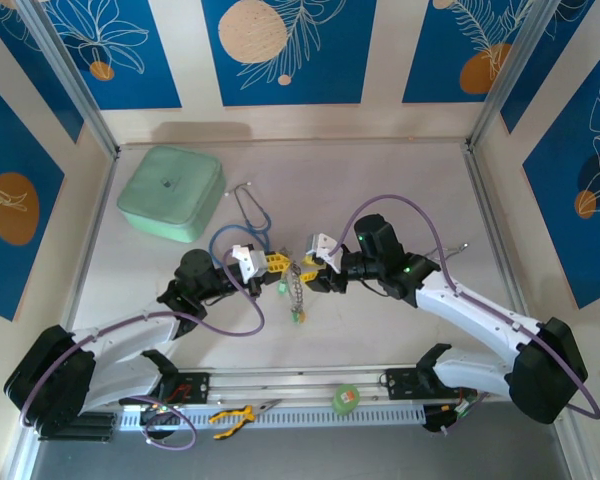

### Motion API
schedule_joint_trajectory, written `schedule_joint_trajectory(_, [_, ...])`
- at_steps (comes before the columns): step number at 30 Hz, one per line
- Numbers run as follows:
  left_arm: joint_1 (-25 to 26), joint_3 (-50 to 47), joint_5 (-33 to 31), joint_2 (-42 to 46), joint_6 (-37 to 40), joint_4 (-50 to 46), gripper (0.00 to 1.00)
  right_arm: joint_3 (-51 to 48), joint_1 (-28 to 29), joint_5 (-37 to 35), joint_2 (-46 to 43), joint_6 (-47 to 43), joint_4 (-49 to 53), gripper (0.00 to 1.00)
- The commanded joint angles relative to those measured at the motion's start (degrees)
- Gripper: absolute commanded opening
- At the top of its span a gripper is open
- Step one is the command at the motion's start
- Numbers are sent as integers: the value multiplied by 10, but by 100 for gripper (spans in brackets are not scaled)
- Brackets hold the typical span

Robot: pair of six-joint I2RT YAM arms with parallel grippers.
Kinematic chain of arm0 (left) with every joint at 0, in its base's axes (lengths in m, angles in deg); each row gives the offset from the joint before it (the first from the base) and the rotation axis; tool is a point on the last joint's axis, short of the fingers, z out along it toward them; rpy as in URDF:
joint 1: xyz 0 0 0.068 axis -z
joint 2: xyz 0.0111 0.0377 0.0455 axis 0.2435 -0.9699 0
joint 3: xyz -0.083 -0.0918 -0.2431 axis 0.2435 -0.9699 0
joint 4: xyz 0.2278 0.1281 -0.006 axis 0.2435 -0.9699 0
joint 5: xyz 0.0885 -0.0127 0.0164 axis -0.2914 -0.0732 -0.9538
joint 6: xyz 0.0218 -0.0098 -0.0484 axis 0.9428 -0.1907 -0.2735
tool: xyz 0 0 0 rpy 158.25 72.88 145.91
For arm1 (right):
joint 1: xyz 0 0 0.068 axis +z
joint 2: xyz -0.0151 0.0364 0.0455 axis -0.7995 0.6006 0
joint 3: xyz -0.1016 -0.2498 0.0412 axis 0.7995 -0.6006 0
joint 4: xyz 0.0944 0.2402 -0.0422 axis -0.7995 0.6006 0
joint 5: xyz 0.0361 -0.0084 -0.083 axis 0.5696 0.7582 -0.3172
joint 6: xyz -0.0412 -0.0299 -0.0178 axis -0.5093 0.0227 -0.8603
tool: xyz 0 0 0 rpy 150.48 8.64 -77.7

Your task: Put the keys on the keyring

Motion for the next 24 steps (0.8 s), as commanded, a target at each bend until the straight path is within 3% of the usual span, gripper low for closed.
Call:
schedule_joint_trajectory(1, [4,-2,21,1,11,37,0,18,4,1,5,-8,-20,35])
schedule_joint_trajectory(8, [5,-2,26,1,9,36,0,18,4,-6,6,-8,-32,30])
schedule_joint_trajectory(17, [5,3,2,1,-19,45,0,25,10,-11,8,-25,-10,7])
schedule_joint_trajectory(24, [5,10,-5,-2,-27,54,0,40,35,-34,17,-61,36,1])
